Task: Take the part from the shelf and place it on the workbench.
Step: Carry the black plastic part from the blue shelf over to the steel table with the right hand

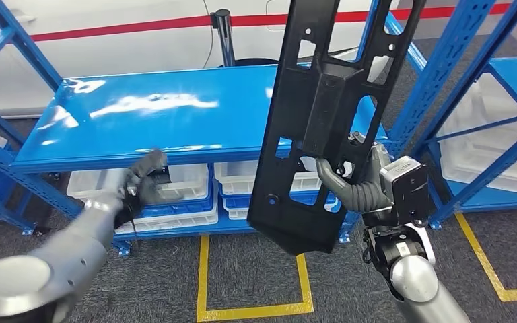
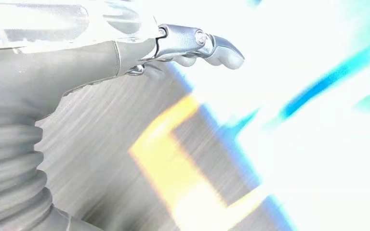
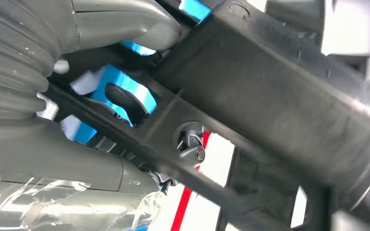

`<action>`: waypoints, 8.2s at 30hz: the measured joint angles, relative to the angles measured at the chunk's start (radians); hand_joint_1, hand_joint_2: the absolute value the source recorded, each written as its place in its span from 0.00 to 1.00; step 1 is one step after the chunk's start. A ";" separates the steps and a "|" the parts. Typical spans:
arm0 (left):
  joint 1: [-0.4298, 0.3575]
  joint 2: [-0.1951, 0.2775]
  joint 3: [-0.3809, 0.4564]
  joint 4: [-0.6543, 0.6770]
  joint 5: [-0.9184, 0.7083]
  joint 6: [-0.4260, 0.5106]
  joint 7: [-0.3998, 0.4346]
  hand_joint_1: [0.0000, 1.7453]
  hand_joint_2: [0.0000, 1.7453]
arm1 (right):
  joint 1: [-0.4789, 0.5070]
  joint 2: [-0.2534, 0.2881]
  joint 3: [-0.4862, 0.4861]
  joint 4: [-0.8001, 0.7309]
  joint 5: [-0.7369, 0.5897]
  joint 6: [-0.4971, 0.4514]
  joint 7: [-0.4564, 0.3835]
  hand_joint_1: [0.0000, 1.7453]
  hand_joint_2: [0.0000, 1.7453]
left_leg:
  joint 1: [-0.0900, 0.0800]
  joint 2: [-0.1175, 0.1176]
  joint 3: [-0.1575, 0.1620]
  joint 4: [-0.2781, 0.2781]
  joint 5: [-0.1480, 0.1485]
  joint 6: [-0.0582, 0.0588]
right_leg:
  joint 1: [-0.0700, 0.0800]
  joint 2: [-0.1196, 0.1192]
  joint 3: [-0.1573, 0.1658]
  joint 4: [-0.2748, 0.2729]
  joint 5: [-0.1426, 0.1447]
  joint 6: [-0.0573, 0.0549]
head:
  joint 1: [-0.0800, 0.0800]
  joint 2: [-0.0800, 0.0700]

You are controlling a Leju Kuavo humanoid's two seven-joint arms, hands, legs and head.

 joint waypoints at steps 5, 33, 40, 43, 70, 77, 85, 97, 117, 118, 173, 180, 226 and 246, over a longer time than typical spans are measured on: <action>0.051 -0.006 -0.156 0.032 0.000 0.448 -0.155 0.00 1.00 | 0.026 -0.030 0.000 -0.039 0.029 0.018 0.023 1.00 1.00 | -0.006 -0.004 0.119 -0.212 0.003 0.018 | -0.003 0.051 -0.041 0.006 0.055 0.021 | -0.001 0.000; 0.078 0.009 -0.485 0.049 0.000 -0.107 -0.185 0.00 1.00 | 0.172 -0.123 -0.034 -0.134 0.055 0.035 0.006 1.00 1.00 | -0.034 0.003 0.097 -0.118 -0.029 0.049 | 0.019 0.026 -0.034 -0.006 0.051 -0.012 | 0.002 0.000; 0.072 -0.005 -0.530 0.049 0.000 -0.155 -0.196 0.00 1.00 | 0.171 -0.128 -0.043 -0.137 0.054 0.038 0.006 1.00 1.00 | -0.024 0.004 0.081 -0.214 0.029 0.067 | 0.024 0.027 -0.145 0.178 -0.065 0.020 | 0.002 0.000; 0.074 -0.008 -0.545 0.049 0.000 -0.199 -0.197 0.00 1.00 | 0.175 -0.129 -0.043 -0.137 0.053 0.038 0.007 1.00 1.00 | -0.023 0.009 0.042 -0.207 0.056 0.067 | 0.017 0.026 -0.191 0.383 -0.123 0.029 | 0.002 0.000; 0.546 -0.092 -0.490 0.044 0.401 0.282 0.078 0.00 1.00 | 0.211 -0.210 -0.078 -0.259 0.167 -0.054 0.164 1.00 1.00 | -0.027 0.042 0.103 -0.233 0.034 0.058 | 0.004 0.030 -0.038 0.143 -0.102 0.026 | 0.002 0.000; 0.802 -0.081 -0.347 0.030 0.489 0.284 0.149 0.00 1.00 | 0.230 -0.249 -0.100 -0.300 0.170 -0.055 0.163 1.00 1.00 | -0.017 0.031 0.063 -0.210 0.043 0.057 | -0.004 0.024 -0.043 0.231 -0.129 0.034 | 0.003 0.000; 0.828 -0.073 -0.224 0.015 0.462 0.287 0.153 0.00 1.00 | 0.291 -0.304 -0.183 -0.390 0.218 -0.077 0.201 1.00 1.00 | -0.016 0.007 0.016 -0.125 -0.003 0.020 | -0.005 0.019 0.075 0.011 -0.065 -0.001 | 0.001 0.000; 0.851 -0.066 -0.197 0.007 0.411 0.236 0.123 0.00 1.00 | 0.369 -0.347 -0.295 -0.462 0.222 -0.076 0.207 1.00 1.00 | -0.028 0.008 0.124 -0.214 -0.016 0.053 | 0.010 0.020 0.023 0.012 -0.015 0.008 | 0.000 0.000; 0.847 -0.064 -0.197 0.000 0.327 0.232 0.114 0.00 1.00 | 0.659 -0.405 -0.581 -0.554 0.165 -0.109 0.154 1.00 1.00 | -0.022 0.042 0.036 -0.030 -0.117 0.019 | -0.001 -0.004 0.052 0.013 -0.058 -0.001 | 0.000 0.000; 0.842 -0.064 -0.197 0.000 0.327 0.227 0.114 0.00 1.00 | 0.663 -0.406 -0.591 -0.554 0.163 -0.107 0.148 1.00 1.00 | -0.020 0.036 -0.002 0.059 -0.156 0.015 | -0.001 0.004 0.052 0.013 -0.057 -0.004 | 0.000 0.000; 0.857 -0.038 -0.197 -0.014 0.342 0.102 0.147 0.00 1.00 | 0.584 -0.307 -0.485 -0.586 0.295 -0.070 0.098 1.00 1.00 | -0.014 0.094 0.098 -0.223 0.016 0.029 | -0.006 -0.063 0.081 -0.002 -0.073 0.044 | 0.001 0.000; 0.844 -0.035 -0.192 -0.016 0.363 0.039 0.149 0.00 1.00 | 0.502 -0.285 -0.428 -0.537 0.248 -0.052 0.063 1.00 1.00 | -0.011 0.023 -0.044 0.113 -0.155 0.006 | -0.011 0.018 0.072 -0.015 -0.056 0.006 | 0.001 0.000; 0.864 -0.041 -0.174 -0.024 0.348 -0.002 0.126 0.00 1.00 | 0.536 -0.312 -0.495 -0.510 0.240 -0.085 0.137 1.00 1.00 | -0.021 0.009 0.055 -0.239 0.072 0.073 | -0.001 0.037 -0.071 0.304 -0.222 0.057 | 0.001 0.000; 0.861 -0.027 -0.170 -0.028 0.347 -0.056 0.116 0.00 1.00 | 0.551 -0.311 -0.497 -0.511 0.231 -0.101 0.112 1.00 1.00 | -0.021 -0.005 -0.041 0.042 -0.041 0.027 | -0.012 0.064 0.110 -0.051 -0.041 0.009 | -0.002 0.000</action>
